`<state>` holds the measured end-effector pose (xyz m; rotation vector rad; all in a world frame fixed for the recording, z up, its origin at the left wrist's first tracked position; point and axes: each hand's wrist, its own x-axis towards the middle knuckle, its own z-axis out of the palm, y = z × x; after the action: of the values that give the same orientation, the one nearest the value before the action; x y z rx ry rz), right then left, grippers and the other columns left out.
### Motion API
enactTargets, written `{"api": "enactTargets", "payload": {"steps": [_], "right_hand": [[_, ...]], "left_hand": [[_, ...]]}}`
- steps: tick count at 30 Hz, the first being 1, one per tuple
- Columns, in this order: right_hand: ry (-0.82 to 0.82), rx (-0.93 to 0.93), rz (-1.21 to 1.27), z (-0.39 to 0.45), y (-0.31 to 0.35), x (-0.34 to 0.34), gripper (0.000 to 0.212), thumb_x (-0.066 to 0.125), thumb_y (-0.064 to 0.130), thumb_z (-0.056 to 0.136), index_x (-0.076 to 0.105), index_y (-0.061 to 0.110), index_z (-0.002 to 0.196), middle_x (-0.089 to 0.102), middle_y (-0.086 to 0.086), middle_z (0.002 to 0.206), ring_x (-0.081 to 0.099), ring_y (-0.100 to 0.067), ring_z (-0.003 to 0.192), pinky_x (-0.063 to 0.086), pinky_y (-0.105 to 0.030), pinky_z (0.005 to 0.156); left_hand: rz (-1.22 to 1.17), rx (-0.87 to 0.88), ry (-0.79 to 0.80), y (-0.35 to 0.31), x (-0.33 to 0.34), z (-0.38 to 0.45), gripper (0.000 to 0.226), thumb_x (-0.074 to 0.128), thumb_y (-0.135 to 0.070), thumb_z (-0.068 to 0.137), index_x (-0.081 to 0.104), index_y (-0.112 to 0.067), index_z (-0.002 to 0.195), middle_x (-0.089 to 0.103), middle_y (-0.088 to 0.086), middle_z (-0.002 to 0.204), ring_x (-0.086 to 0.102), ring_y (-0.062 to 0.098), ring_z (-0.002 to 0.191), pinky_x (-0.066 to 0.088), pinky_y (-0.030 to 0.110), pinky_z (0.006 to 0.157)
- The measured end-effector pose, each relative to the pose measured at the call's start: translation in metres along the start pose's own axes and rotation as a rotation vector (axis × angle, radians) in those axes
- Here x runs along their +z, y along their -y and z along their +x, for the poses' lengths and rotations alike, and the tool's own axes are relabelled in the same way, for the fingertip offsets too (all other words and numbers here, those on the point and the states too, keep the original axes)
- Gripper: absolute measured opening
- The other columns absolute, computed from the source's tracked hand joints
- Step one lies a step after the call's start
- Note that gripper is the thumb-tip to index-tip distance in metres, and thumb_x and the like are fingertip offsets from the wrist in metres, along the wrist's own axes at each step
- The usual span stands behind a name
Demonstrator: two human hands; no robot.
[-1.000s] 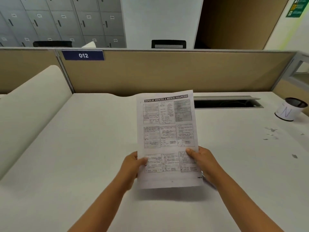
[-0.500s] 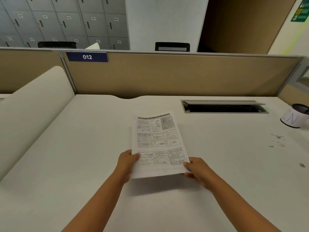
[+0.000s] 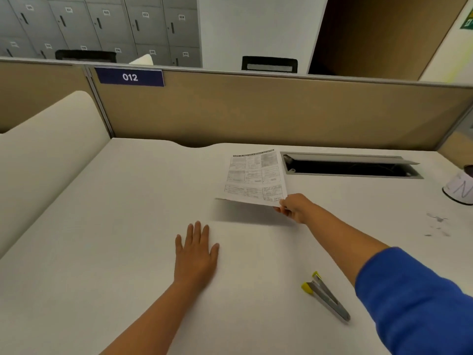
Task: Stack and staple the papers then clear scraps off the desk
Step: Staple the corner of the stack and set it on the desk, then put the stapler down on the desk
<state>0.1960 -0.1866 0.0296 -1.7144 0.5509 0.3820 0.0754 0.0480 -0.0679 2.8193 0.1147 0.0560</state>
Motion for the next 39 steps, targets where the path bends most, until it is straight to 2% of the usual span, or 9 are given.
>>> {"api": "enactTargets", "payload": {"steps": [7,10,13,15,20,24,27,31,39], "right_hand": [[-0.046,0.027,-0.068,0.052,0.022,0.009,0.031,0.042,-0.005,0.094,0.053,-0.004,0.123,0.058,-0.016,0.109,0.049,-0.016,0.056,0.036,-0.010,0.028],[-0.078,0.021,-0.164,0.071,0.026,0.008,0.026,0.045,-0.003,0.092,0.057,-0.006,0.115,0.058,-0.013,0.101,0.048,-0.017,0.054,0.043,-0.015,0.043],[-0.108,-0.009,-0.256,0.085,0.025,0.005,0.023,0.046,0.001,0.091,0.059,-0.007,0.108,0.064,-0.019,0.118,0.049,-0.018,0.057,0.046,-0.020,0.066],[-0.100,-0.048,-0.245,0.087,0.022,0.003,0.031,0.049,0.003,0.090,0.054,-0.007,0.120,0.061,-0.020,0.121,0.052,-0.015,0.060,0.051,-0.015,0.057],[-0.140,-0.056,-0.365,0.075,0.018,-0.003,0.007,0.050,0.005,0.090,0.056,0.001,0.090,0.058,-0.013,0.077,0.054,-0.021,0.060,0.056,-0.031,0.069],[-0.190,-0.134,-0.755,0.045,0.015,-0.017,0.033,0.049,0.014,0.090,0.042,0.009,0.058,0.048,-0.006,0.053,0.047,-0.019,0.046,0.035,-0.022,0.045],[-0.139,-0.234,-0.940,0.011,-0.001,-0.030,0.027,0.051,0.024,0.091,0.062,0.001,0.083,0.067,-0.013,0.084,0.065,-0.029,0.080,0.049,-0.030,0.065],[-0.079,-0.297,-1.031,-0.044,-0.057,-0.055,0.044,0.054,0.039,0.089,0.056,0.009,0.121,0.059,-0.008,0.124,0.056,-0.023,0.112,0.044,-0.029,0.088],[-0.081,-0.247,-1.013,-0.116,-0.129,-0.076,0.077,0.064,0.061,0.072,0.045,0.020,0.134,0.048,0.000,0.130,0.048,-0.017,0.120,0.042,-0.028,0.095]], "left_hand": [[0.003,-0.006,-0.027,0.002,0.009,0.004,0.060,0.018,-0.047,0.095,0.007,-0.023,0.149,-0.001,-0.002,0.159,-0.008,0.014,0.146,-0.008,0.042,0.117],[0.003,-0.014,-0.027,0.002,0.008,0.004,0.060,0.017,-0.046,0.095,0.005,-0.024,0.149,-0.004,-0.003,0.159,-0.011,0.012,0.145,-0.010,0.041,0.117],[0.015,-0.019,-0.025,0.001,0.007,0.006,0.060,0.017,-0.046,0.095,0.003,-0.025,0.149,-0.006,-0.004,0.159,-0.013,0.011,0.145,-0.011,0.040,0.117],[0.017,-0.017,-0.023,0.000,0.007,0.006,0.060,0.017,-0.046,0.095,0.003,-0.025,0.149,-0.007,-0.004,0.159,-0.013,0.011,0.145,-0.011,0.040,0.117],[-0.011,-0.016,-0.029,0.000,0.006,0.006,0.059,0.019,-0.045,0.095,0.006,-0.024,0.149,-0.004,-0.004,0.159,-0.011,0.011,0.145,-0.010,0.040,0.117],[-0.012,-0.014,-0.016,0.000,0.005,0.005,0.059,0.019,-0.045,0.095,0.007,-0.023,0.149,-0.001,-0.002,0.159,-0.008,0.012,0.145,-0.008,0.041,0.118],[-0.005,-0.018,-0.004,0.001,0.004,0.005,0.059,0.018,-0.046,0.095,0.007,-0.023,0.149,-0.001,-0.001,0.159,-0.008,0.013,0.146,-0.007,0.042,0.118],[-0.007,-0.011,-0.003,0.000,0.001,0.007,0.059,0.018,-0.044,0.096,0.008,-0.021,0.149,0.001,0.001,0.159,-0.006,0.015,0.146,-0.006,0.042,0.118],[0.017,0.010,-0.014,-0.004,-0.002,0.003,0.057,0.022,-0.039,0.096,0.016,-0.015,0.148,0.011,0.006,0.158,0.003,0.019,0.146,0.003,0.046,0.117]]}}
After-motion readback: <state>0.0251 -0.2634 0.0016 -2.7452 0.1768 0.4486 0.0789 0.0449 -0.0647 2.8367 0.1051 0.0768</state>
